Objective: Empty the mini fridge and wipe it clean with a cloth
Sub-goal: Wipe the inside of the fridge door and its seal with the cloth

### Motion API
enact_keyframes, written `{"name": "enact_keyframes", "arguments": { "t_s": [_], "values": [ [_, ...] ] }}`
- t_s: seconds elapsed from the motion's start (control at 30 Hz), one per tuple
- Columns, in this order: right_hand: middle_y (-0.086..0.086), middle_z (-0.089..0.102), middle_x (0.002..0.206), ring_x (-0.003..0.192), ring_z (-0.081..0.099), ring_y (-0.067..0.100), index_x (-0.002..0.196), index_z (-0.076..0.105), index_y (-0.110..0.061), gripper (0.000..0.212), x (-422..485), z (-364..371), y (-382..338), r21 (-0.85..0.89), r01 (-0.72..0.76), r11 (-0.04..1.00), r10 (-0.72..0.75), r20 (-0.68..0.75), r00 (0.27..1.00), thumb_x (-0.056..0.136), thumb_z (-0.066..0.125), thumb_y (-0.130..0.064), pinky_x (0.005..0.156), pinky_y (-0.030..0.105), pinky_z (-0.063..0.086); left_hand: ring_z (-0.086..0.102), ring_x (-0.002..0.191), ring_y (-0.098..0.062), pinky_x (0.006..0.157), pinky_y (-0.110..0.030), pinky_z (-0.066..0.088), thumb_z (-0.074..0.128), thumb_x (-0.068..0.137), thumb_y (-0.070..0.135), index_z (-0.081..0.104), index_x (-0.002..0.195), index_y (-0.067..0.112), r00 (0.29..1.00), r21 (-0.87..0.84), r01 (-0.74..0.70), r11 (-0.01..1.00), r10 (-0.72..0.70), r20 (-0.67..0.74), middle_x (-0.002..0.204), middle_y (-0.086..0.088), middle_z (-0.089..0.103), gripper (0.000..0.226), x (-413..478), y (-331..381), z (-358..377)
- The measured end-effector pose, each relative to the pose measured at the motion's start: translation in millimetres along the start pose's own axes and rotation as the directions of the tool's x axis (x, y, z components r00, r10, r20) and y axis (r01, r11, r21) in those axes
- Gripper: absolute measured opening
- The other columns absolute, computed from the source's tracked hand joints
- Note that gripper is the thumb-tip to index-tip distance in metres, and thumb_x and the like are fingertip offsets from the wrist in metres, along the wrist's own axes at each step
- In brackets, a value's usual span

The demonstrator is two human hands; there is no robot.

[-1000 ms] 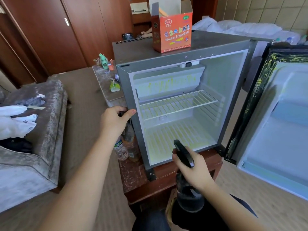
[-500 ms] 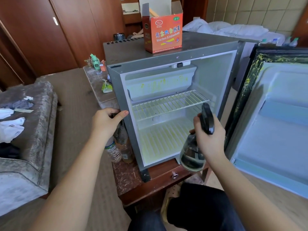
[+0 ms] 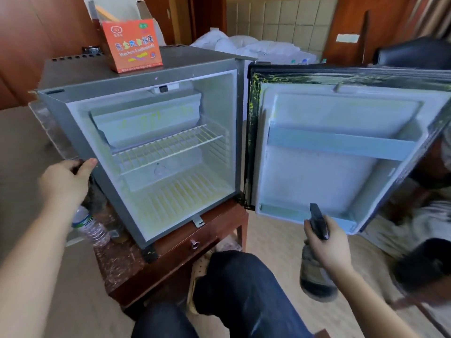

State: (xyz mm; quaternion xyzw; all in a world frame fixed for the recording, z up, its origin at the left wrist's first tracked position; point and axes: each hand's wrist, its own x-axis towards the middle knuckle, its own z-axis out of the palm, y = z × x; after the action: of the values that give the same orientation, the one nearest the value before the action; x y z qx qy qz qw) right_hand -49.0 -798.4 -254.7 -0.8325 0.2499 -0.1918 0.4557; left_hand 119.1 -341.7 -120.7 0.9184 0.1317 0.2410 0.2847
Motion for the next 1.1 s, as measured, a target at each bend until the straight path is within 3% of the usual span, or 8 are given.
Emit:
{"name": "enact_keyframes", "arguments": {
  "t_s": [0.33, 0.47, 0.57, 0.63, 0.73, 0.83, 1.0, 1.1],
  "values": [
    [-0.005, 0.061, 0.076, 0.074, 0.065, 0.020, 0.081, 0.052, -0.031, 0.014, -17, 7, -68, 0.141, 0.286, 0.948, -0.296, 0.055, 0.954, 0.087, 0.062, -0.039, 0.067, 0.040, 0.051, 0.057, 0.114, -0.037, 0.084, -0.040, 0.044, 0.059, 0.096, 0.032, 0.068, 0.117, 0.004, 0.993, 0.016, 0.075, 0.997, -0.076, 0.086, 0.122, -0.016, 0.066, 0.036, -17, 13, -16],
    [-0.012, 0.063, 0.073, 0.068, 0.061, 0.004, 0.083, 0.056, -0.031, 0.011, -26, 14, -139, 0.265, 0.446, 0.855, -0.486, 0.108, 0.867, 0.088, 0.064, -0.037, 0.064, 0.015, 0.043, 0.061, 0.103, -0.031, 0.074, -0.035, 0.043, 0.061, 0.094, 0.036, 0.072, 0.105, 0.012, 0.997, -0.006, 0.081, 0.997, -0.081, 0.013, 0.113, -0.009, 0.069, 0.029, -28, 21, -29],
    [0.000, 0.066, 0.069, 0.057, 0.066, 0.007, 0.085, 0.061, -0.021, 0.007, -28, 24, -196, 0.429, 0.394, 0.813, -0.499, 0.164, 0.851, 0.089, 0.067, -0.022, 0.055, 0.011, 0.044, 0.058, 0.088, -0.016, 0.072, -0.035, 0.046, 0.063, 0.090, 0.044, 0.069, 0.096, 0.024, 0.988, -0.042, -0.047, 0.998, 0.053, 0.143, 0.102, 0.002, 0.069, 0.023, -40, 34, -38],
    [0.009, 0.067, 0.069, 0.056, 0.069, 0.018, 0.088, 0.063, -0.018, 0.007, -31, 32, -236, 0.529, 0.362, 0.768, -0.527, 0.201, 0.826, 0.088, 0.068, -0.024, 0.053, 0.020, 0.048, 0.061, 0.095, -0.011, 0.080, -0.032, 0.049, 0.067, 0.084, 0.048, 0.069, 0.098, 0.029, 0.934, -0.158, -0.125, 0.979, 0.170, 0.314, 0.102, 0.010, 0.067, 0.024, -48, 44, -46],
    [0.012, 0.065, 0.070, 0.060, 0.069, 0.019, 0.090, 0.061, -0.012, 0.020, -38, 49, -294, 0.565, 0.457, 0.686, -0.649, 0.193, 0.736, 0.089, 0.066, -0.031, 0.055, 0.025, 0.050, 0.052, 0.110, -0.004, 0.092, -0.025, 0.043, 0.073, 0.067, 0.067, 0.055, 0.114, 0.052, 0.752, -0.262, -0.153, 0.953, 0.284, 0.594, 0.119, 0.023, 0.054, 0.053, -67, 65, -69],
    [0.011, 0.065, 0.073, 0.059, 0.069, 0.019, 0.090, 0.061, -0.010, 0.023, -52, 66, -345, 0.643, 0.457, 0.615, -0.704, 0.187, 0.685, 0.089, 0.066, -0.033, 0.057, 0.031, 0.051, 0.051, 0.112, 0.004, 0.092, -0.017, 0.041, 0.080, 0.060, 0.064, 0.043, 0.106, 0.057, 0.664, -0.317, -0.221, 0.922, 0.380, 0.644, 0.118, 0.028, 0.050, 0.059, -81, 78, -76],
    [0.002, 0.068, 0.077, 0.063, 0.069, 0.015, 0.094, 0.063, -0.017, 0.025, -70, 94, -379, 0.668, 0.467, 0.579, -0.749, 0.211, 0.628, 0.085, 0.069, -0.039, 0.067, 0.031, 0.053, 0.063, 0.108, -0.005, 0.093, -0.037, 0.052, 0.083, 0.054, 0.063, 0.058, 0.111, 0.041, 0.812, -0.490, -0.174, 0.854, 0.406, 0.419, 0.115, 0.011, 0.067, 0.067, -84, 57, -72],
    [-0.016, 0.066, 0.096, 0.089, 0.064, 0.000, 0.112, 0.057, -0.032, 0.047, -61, 104, -375, 0.632, 0.469, 0.617, -0.751, 0.296, 0.590, 0.075, 0.070, -0.059, 0.081, 0.022, 0.050, 0.063, 0.104, -0.003, 0.087, -0.030, 0.052, 0.081, 0.048, 0.065, 0.056, 0.101, 0.047, 0.894, -0.465, -0.157, 0.871, 0.326, 0.308, 0.110, 0.013, 0.066, 0.061, -83, 47, -77]
  ]
}}
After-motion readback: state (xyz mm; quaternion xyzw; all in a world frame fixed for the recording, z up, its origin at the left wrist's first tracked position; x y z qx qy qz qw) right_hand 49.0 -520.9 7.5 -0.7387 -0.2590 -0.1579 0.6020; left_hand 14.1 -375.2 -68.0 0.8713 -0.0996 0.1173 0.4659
